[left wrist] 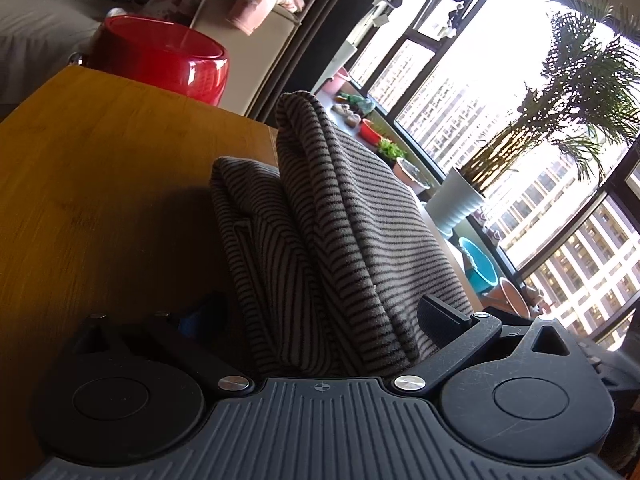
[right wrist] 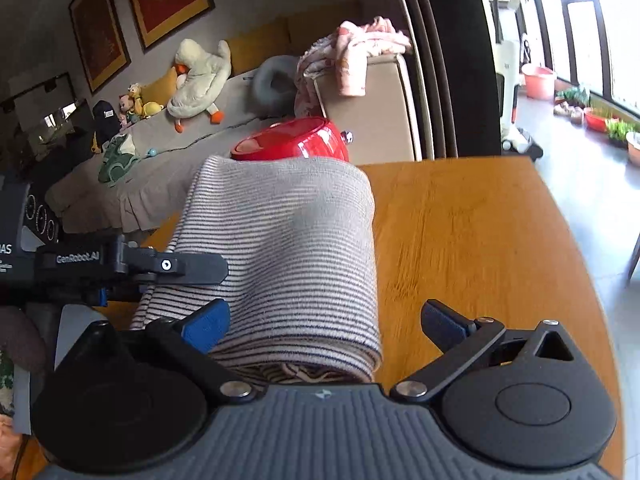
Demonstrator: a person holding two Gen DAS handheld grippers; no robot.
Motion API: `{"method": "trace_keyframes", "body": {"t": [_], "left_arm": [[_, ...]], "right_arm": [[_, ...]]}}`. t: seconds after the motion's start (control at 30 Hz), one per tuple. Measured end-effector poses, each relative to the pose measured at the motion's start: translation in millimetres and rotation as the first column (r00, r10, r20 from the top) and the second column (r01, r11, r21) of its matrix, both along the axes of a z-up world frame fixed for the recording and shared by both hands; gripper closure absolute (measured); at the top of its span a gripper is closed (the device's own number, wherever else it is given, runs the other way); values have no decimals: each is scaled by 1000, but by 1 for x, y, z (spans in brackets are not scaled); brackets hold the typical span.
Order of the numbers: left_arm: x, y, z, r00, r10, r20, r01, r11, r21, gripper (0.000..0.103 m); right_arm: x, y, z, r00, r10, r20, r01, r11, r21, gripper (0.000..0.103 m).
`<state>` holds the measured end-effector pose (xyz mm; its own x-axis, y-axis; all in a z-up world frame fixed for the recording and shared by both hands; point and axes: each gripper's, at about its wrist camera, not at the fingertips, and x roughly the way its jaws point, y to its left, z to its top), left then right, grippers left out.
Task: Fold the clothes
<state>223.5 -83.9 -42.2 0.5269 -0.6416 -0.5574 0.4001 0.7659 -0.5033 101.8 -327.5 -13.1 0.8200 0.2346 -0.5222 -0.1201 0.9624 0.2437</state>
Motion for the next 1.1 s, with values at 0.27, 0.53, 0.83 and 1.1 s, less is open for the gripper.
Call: {"method": "trace_keyframes", "body": {"t": [0.27, 0.53, 0.83, 1.1], "left_arm": [[-6, -9, 4, 999, -22, 36, 20, 997, 77, 2], [-6, -3, 4, 999, -30, 27, 28, 998, 61, 6], [-4, 2, 6, 999, -32, -23, 33, 999, 16, 26], [11, -6, 4, 998, -57, -36, 57, 998, 7, 34]], "right_arm": [[59, 25, 21, 999, 42, -14, -43, 998, -42, 59], [140, 81, 16, 985, 125, -121, -140, 982, -127, 54], [80, 7, 32, 997, 78, 4, -77, 997, -31, 18], [63, -34, -27, 990, 93, -106, -63, 965, 253, 36]]}}
